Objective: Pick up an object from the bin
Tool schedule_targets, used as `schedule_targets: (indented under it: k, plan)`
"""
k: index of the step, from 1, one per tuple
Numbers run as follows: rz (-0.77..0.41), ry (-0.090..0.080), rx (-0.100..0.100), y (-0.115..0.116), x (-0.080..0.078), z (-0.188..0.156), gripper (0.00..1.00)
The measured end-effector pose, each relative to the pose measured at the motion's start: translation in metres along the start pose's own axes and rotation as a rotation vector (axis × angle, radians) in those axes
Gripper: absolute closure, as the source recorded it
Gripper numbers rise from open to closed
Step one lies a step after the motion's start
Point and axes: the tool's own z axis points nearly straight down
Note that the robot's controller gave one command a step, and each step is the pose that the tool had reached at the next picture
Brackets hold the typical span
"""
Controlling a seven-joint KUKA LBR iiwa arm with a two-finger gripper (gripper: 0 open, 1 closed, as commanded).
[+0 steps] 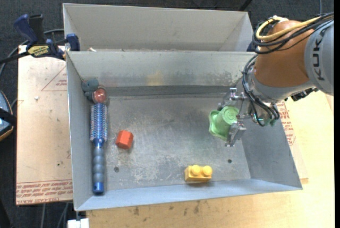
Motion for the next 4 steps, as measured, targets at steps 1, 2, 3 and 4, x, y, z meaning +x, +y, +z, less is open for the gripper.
schedule_targets:
  k: [1, 2, 3, 4]
  plan:
    - [-0.254, -0.014, 0.0, -0.0558, -0.0748, 0.0876, 0.0]
    - [-0.253, -0.013, 0.002, -0.0551, -0.0765, 0.0858, 0.0]
    - [-0.253, -0.013, 0.002, -0.0547, -0.0778, 0.0848, 0.0]
    - [-0.252, -0.012, 0.002, -0.0544, -0.0788, 0.0841, 0.0]
